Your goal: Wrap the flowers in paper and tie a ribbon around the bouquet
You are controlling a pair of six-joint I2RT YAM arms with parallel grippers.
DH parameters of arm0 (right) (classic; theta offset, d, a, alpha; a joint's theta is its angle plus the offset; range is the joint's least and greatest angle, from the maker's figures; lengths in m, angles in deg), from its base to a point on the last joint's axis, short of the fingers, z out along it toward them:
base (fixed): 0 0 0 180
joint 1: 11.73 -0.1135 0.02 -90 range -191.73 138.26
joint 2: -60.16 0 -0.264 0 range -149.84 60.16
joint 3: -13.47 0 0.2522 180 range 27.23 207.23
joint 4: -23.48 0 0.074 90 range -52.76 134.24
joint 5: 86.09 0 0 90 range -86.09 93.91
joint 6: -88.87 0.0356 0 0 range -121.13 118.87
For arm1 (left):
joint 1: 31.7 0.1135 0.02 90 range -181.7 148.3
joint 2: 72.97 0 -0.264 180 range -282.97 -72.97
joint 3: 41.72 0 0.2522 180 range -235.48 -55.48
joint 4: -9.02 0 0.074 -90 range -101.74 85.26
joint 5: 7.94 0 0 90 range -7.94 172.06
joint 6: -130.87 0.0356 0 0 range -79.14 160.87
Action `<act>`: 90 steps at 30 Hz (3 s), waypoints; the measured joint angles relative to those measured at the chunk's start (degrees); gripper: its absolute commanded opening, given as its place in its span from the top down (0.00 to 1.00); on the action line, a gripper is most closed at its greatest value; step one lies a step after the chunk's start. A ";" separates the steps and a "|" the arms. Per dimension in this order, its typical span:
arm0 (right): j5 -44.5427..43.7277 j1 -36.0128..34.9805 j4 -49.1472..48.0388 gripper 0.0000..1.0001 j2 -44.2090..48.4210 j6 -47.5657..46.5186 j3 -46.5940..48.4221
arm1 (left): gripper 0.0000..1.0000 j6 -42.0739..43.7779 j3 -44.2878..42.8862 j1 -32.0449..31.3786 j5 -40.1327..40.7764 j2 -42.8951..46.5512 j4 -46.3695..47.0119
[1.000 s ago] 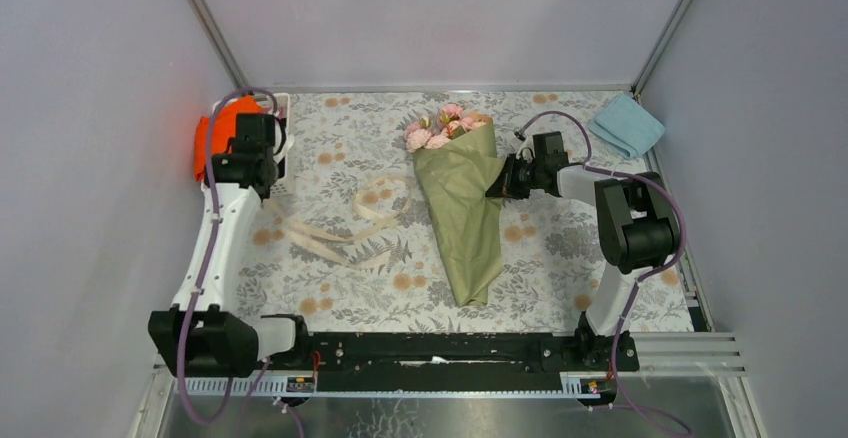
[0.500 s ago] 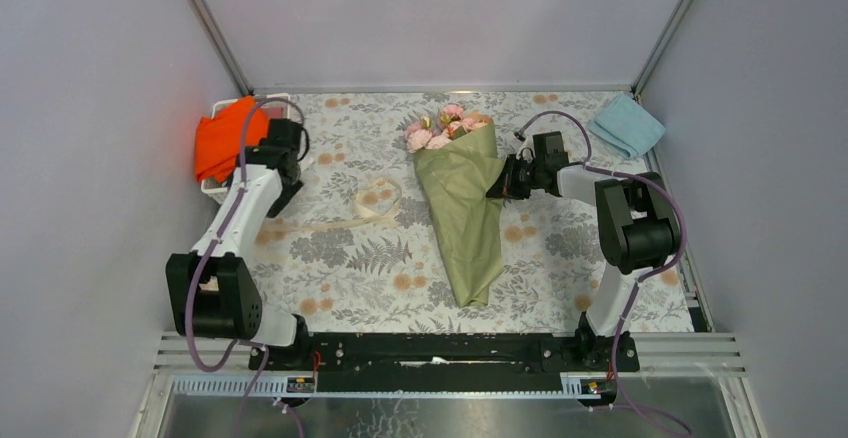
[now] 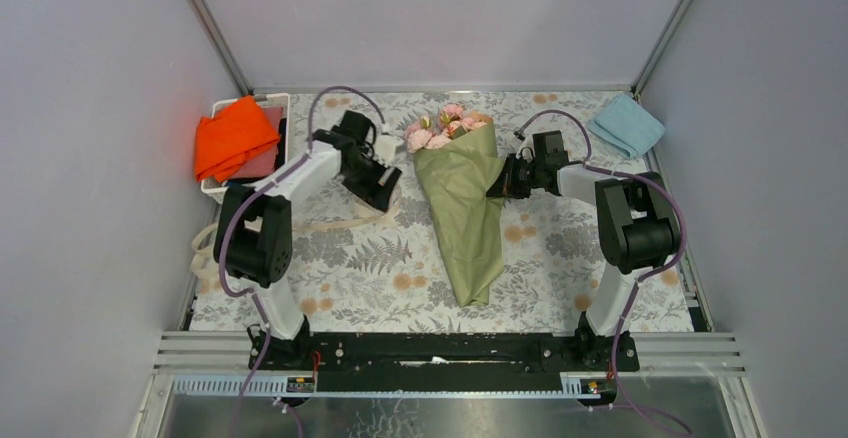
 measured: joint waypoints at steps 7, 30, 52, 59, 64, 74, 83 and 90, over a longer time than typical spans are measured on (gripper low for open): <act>-0.04 0.00 0.02 1.00 0.00 -0.17 0.00 | 0.24 0.00 2.60 -13.03 -0.85 -0.76 5.62; -2.71 2.38 1.31 1.00 0.00 -0.35 0.02 | 1.00 3.74 -9.97 -19.45 -9.11 -2.93 -1.40; -7.15 10.95 5.84 1.00 2.32 -0.85 0.42 | 0.96 24.79 4.33 -18.97 0.02 6.58 -9.22; -5.60 10.95 5.77 1.00 2.32 -0.02 0.55 | 0.33 23.41 3.43 -19.28 8.85 -6.01 -0.72; -4.98 10.95 5.75 1.00 2.32 0.13 0.52 | 0.02 18.82 -4.81 -19.08 9.73 -7.52 3.19; -3.41 10.95 3.58 1.00 2.32 1.18 -1.40 | 0.01 -12.13 -14.49 -16.76 -6.29 -10.84 17.31; -2.51 10.97 1.25 1.00 2.32 1.66 -4.15 | 0.01 -33.11 -16.24 -16.83 -10.16 -24.68 26.23; -2.47 10.95 0.57 0.62 2.12 2.71 -4.70 | 0.28 -41.03 -20.20 -16.46 -14.47 -29.07 30.62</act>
